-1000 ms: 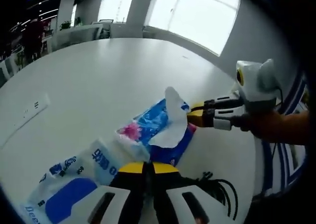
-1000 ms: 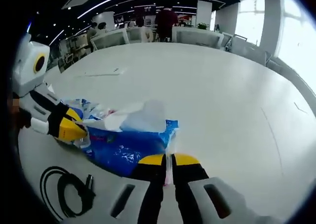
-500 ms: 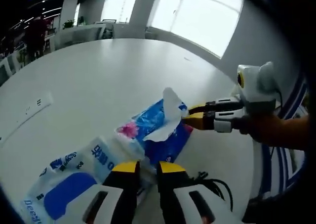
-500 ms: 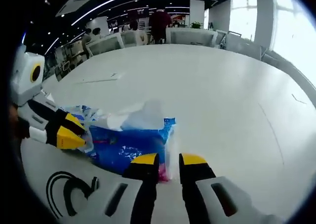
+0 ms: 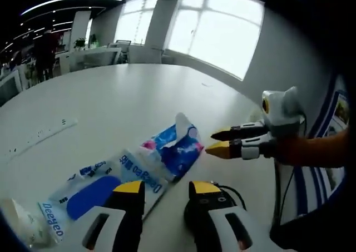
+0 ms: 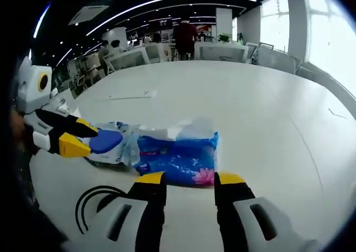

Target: Arrange the tabletop items into an orderly group along one side of the table until the central work area is clear of visible clutter.

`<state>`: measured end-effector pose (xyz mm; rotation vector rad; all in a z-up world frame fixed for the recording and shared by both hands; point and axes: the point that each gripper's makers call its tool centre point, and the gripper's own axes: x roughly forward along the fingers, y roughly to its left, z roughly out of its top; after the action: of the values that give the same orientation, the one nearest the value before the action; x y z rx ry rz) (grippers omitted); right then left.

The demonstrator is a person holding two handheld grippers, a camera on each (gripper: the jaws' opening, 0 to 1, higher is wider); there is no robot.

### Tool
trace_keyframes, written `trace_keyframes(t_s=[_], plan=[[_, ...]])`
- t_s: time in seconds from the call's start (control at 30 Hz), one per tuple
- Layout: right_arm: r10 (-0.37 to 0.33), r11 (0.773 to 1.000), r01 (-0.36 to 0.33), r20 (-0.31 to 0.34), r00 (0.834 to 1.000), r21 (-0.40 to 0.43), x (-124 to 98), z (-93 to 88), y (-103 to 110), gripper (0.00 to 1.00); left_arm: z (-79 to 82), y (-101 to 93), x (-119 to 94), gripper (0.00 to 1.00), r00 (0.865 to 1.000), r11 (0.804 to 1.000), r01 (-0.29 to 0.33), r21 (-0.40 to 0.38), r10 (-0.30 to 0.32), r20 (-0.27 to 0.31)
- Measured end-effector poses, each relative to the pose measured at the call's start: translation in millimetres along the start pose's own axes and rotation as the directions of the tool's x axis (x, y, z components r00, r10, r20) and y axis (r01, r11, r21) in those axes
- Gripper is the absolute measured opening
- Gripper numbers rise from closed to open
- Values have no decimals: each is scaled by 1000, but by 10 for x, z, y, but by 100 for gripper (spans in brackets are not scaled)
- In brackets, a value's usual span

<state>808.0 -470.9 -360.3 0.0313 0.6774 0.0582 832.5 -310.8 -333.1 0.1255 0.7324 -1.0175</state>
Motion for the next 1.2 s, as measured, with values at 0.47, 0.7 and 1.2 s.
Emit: trace_keyframes(t_s=[0.47, 0.7, 1.2], plan=[[148, 985, -148, -11, 989, -84, -254, 23, 586, 68, -523, 281, -1010, 50, 989, 990, -115, -79, 121, 81], [186, 975, -188, -30, 982, -120, -405, -77, 735, 79, -795, 441, -1479, 57, 976, 976, -189, -109, 199, 90], [225, 969, -223, -1, 974, -107, -978, -238, 741, 99, -981, 463, -2081, 81, 955, 951, -252, -181, 274, 111]])
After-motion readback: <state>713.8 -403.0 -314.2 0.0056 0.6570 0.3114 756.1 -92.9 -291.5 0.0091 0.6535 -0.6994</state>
